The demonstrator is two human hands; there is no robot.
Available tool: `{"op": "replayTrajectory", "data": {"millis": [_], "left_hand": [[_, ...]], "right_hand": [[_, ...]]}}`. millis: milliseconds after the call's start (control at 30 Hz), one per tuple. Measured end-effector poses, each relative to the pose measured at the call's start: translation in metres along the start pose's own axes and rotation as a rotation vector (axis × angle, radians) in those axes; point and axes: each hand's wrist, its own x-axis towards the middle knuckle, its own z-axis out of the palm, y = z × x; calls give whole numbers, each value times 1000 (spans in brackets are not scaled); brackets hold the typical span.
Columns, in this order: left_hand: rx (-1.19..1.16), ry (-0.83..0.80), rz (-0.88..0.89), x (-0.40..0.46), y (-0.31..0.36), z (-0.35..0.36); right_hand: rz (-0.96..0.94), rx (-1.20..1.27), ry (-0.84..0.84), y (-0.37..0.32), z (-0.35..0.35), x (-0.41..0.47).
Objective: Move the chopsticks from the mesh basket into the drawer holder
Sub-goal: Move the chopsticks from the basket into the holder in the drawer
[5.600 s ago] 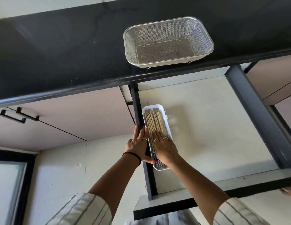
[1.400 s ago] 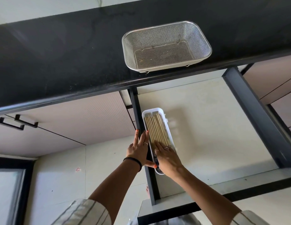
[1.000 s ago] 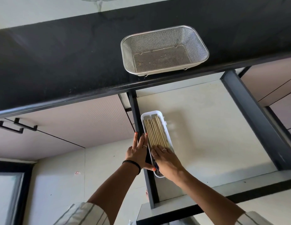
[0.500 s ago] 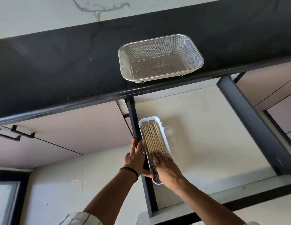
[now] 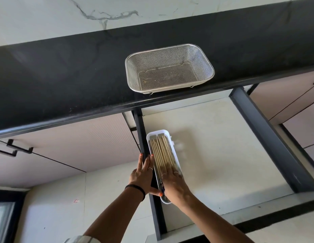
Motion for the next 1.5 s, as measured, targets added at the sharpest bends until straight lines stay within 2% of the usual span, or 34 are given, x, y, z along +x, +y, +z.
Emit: {"op": "replayTrajectory", "data": {"millis": [133,567,833,1100,1267,1500], "left_hand": [[-8,-9,-3,-2,1,0],[-14,-3,16,2,-3,3],[-56,55,16,-3,-3,5],[-93,54,-32,-12,7,7],[-143,68,-82,-23,26,8],[-331,114,-150,-54,71,19]], "right_hand": [[63,26,-73,0,5,-4],[86,73,-53,2,0,0],[-20,72,-38,8,-6,-11],[-143,182,-28,17,-24,-22],[-239,220,33,42,-37,-42],[-275,122,153,95,-49,-88]]}}
